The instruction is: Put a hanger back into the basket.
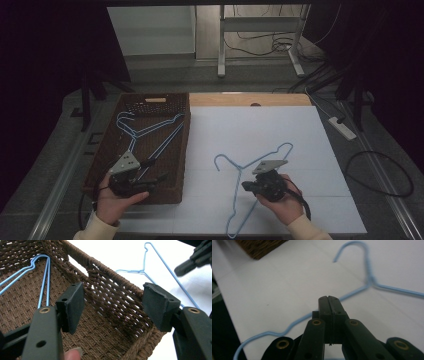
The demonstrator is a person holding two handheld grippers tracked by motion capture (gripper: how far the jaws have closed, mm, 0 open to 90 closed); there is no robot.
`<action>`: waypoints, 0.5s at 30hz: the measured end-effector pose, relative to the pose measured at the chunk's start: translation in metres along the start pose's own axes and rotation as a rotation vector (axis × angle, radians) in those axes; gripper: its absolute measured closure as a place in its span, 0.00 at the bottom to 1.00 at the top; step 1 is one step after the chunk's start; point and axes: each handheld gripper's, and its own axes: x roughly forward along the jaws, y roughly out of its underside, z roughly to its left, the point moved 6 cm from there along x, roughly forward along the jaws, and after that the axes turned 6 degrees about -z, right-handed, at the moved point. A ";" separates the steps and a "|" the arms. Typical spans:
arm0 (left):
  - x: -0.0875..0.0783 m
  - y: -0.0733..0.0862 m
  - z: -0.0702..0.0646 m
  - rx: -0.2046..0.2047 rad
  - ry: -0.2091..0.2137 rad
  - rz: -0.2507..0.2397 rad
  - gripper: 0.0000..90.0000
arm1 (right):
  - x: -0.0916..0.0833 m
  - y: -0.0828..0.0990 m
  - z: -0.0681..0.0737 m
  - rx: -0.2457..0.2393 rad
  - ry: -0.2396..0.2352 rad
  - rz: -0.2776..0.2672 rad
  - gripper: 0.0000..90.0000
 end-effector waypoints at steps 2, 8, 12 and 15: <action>0.001 0.001 0.000 0.001 0.001 0.005 0.39 | 0.009 0.000 0.010 -0.017 -0.024 0.031 1.00; 0.002 0.002 -0.001 0.003 0.006 0.010 0.38 | 0.027 0.006 0.036 -0.062 -0.083 0.117 1.00; 0.003 0.002 -0.001 0.006 0.008 0.015 0.38 | 0.035 0.016 0.049 -0.108 -0.092 0.182 1.00; 0.004 0.003 -0.001 0.005 0.008 0.016 0.38 | 0.036 0.021 0.051 -0.118 -0.093 0.209 1.00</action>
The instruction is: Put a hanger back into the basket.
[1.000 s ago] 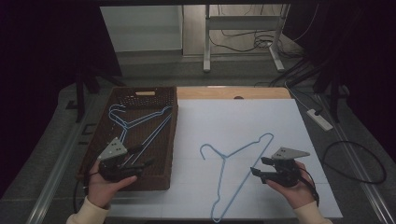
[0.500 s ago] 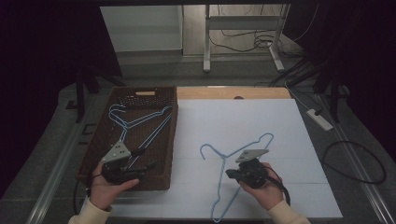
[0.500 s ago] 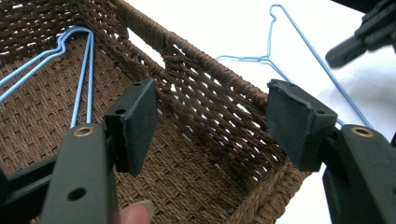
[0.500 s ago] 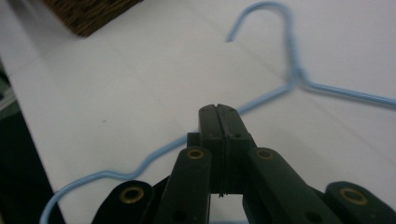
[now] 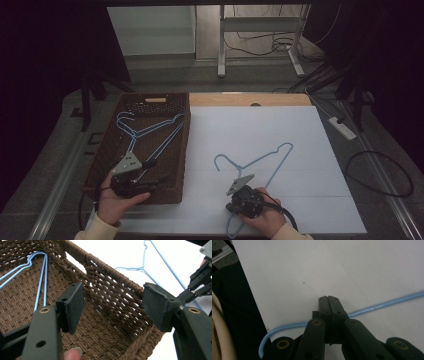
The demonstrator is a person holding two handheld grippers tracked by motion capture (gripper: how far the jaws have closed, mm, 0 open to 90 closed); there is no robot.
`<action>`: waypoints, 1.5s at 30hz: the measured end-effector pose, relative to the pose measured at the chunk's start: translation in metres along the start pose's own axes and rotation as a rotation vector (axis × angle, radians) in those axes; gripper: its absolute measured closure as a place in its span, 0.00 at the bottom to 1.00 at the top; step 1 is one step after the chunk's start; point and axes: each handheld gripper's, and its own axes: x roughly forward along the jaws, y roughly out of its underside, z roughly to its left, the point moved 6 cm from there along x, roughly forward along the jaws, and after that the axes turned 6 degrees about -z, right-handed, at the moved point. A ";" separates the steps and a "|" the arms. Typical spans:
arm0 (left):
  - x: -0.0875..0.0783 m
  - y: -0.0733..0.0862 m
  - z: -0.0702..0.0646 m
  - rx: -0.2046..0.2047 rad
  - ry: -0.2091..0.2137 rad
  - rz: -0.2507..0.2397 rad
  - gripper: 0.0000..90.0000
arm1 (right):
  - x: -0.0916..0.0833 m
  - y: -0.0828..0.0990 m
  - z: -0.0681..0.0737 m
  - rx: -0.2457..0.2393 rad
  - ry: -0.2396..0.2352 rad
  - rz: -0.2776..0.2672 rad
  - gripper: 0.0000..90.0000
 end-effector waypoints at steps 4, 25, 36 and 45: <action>0.001 0.000 0.000 0.004 0.000 0.002 0.38 | -0.001 0.003 0.003 -0.002 -0.005 0.010 1.00; 0.002 -0.001 0.000 -0.002 -0.001 0.003 0.38 | -0.042 0.048 -0.025 0.013 0.005 0.091 1.00; 0.004 -0.001 -0.001 0.003 0.003 0.008 0.38 | -0.073 0.078 -0.066 0.101 0.126 0.113 1.00; 0.005 -0.001 -0.002 0.004 0.005 0.010 0.38 | -0.090 0.092 -0.102 0.163 0.212 0.111 1.00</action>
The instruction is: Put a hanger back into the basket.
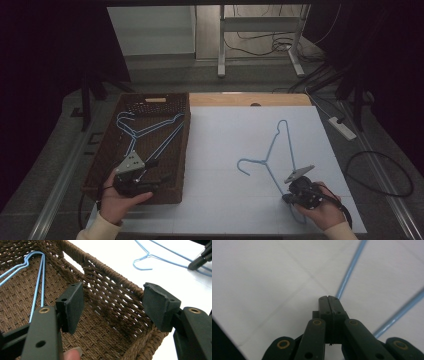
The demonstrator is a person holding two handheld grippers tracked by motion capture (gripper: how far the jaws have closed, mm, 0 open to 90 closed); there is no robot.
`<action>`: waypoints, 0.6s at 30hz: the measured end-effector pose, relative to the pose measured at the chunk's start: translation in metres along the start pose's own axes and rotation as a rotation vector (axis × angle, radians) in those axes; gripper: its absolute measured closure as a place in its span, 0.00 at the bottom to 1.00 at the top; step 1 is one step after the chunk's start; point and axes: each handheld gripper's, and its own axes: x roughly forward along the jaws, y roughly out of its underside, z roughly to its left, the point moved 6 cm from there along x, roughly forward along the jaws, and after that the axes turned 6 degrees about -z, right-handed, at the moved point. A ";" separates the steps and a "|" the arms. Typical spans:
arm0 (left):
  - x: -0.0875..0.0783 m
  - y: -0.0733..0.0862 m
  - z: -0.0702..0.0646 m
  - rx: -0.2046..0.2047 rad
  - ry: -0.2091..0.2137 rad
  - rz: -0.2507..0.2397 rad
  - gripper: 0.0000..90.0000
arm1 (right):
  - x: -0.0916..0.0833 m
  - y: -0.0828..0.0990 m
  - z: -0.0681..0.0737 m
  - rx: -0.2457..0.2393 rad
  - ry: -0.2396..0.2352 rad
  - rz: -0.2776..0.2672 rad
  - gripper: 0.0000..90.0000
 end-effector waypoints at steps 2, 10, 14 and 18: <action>0.000 0.000 0.000 0.001 0.000 0.001 0.38 | -0.001 0.001 -0.008 0.015 0.021 -0.002 1.00; 0.001 0.000 0.000 0.000 0.000 -0.001 0.38 | 0.003 -0.019 -0.009 0.027 0.041 -0.073 1.00; 0.002 -0.001 -0.002 0.005 0.005 0.002 0.38 | 0.007 -0.052 0.001 -0.001 0.051 -0.138 1.00; 0.002 -0.001 -0.002 0.007 0.006 0.001 0.38 | 0.018 -0.087 0.005 0.015 0.063 -0.192 1.00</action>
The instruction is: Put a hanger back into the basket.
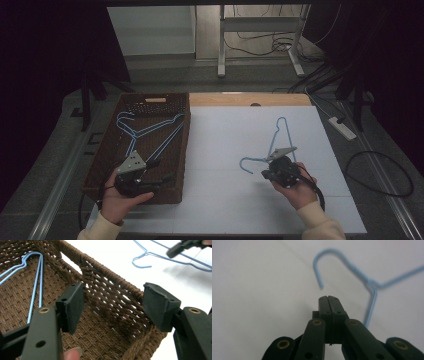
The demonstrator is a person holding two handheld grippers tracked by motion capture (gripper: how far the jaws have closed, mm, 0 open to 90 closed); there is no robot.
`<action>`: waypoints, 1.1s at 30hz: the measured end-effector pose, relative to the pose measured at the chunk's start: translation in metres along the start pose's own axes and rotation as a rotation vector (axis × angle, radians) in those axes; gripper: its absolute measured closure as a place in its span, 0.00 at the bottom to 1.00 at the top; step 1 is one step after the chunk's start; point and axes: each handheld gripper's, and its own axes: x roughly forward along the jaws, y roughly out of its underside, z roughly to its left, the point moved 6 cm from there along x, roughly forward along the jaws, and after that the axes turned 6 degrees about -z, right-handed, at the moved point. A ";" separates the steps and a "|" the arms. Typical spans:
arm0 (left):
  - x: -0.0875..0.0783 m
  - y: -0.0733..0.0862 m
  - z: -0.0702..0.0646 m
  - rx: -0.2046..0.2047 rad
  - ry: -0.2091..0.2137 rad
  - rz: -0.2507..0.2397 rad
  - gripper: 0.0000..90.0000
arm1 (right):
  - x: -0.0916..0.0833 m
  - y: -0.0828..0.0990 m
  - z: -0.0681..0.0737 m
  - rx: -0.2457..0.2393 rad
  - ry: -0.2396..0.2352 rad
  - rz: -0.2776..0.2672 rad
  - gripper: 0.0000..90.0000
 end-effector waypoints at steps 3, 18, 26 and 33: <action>0.000 0.000 0.001 -0.003 -0.001 -0.002 0.38 | 0.014 -0.012 0.000 0.032 -0.007 -0.001 1.00; -0.001 0.000 0.002 -0.005 -0.002 -0.003 0.38 | 0.074 -0.036 0.006 0.090 -0.022 0.022 1.00; -0.001 0.000 0.001 -0.001 0.001 0.000 0.38 | 0.073 -0.033 0.026 0.104 -0.117 0.029 1.00; -0.001 0.000 0.001 0.001 0.001 0.001 0.38 | 0.066 -0.024 0.054 0.046 -0.186 0.041 1.00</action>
